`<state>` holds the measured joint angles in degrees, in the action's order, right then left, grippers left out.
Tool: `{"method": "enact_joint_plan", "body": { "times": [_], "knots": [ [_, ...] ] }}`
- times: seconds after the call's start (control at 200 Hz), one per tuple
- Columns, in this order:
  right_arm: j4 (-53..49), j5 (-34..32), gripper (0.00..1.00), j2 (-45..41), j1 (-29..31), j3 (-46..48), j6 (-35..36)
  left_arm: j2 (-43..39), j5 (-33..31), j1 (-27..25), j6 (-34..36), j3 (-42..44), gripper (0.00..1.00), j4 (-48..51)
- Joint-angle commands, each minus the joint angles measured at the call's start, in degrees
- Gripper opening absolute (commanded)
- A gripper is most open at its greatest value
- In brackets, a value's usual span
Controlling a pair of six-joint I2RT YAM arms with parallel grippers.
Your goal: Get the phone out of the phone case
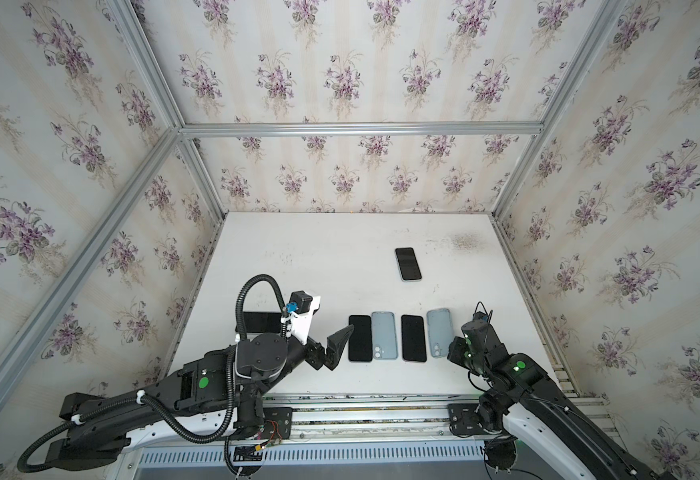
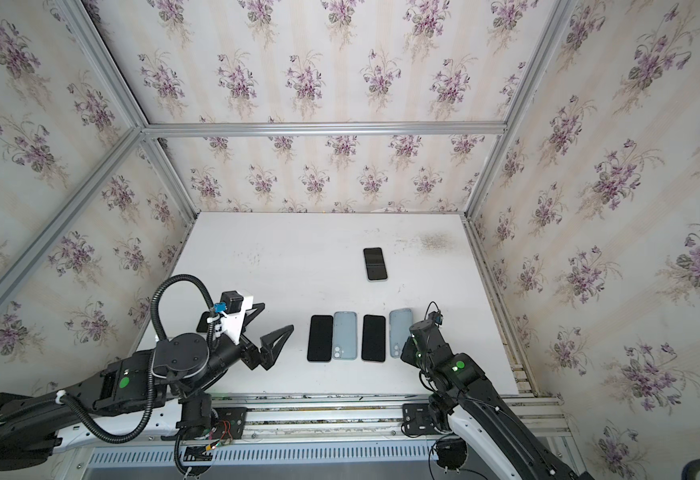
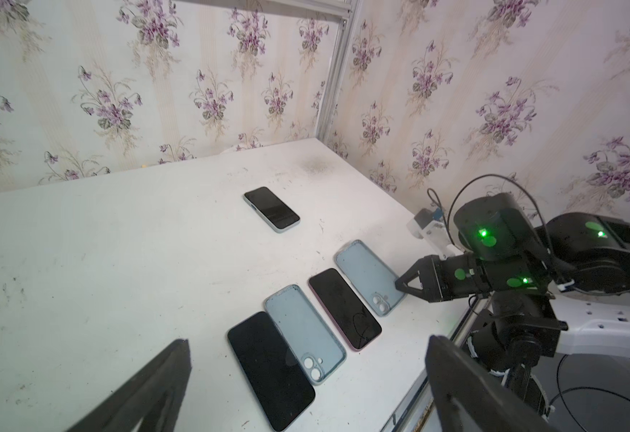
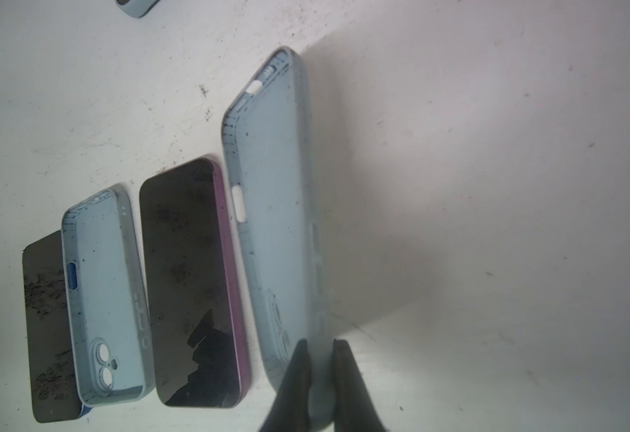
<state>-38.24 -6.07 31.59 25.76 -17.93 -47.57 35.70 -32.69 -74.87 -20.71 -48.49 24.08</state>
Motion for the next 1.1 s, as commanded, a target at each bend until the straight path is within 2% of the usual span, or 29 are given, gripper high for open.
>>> {"method": "enact_joint_plan", "body": {
  "times": [0.0,0.375,0.68,1.099],
  "knots": [
    [0.9,1.7,0.0,-1.3,0.0,1.3,-0.7,-0.4,-1.8,0.0,1.5,-1.1,1.0,3.1],
    [3.8,6.4,0.0,-1.2,0.0,4.6,1.4,-0.5,-3.3,0.0,1.6,-1.6,1.0,4.1],
    [12.1,11.3,0.0,8.4,0.1,4.5,5.9,-2.9,-6.2,0.2,0.1,-0.2,1.0,5.8],
    [21.2,13.4,0.0,16.9,2.9,3.8,5.6,-8.3,-10.9,0.7,-5.8,3.4,1.0,9.6]
  ]
}}
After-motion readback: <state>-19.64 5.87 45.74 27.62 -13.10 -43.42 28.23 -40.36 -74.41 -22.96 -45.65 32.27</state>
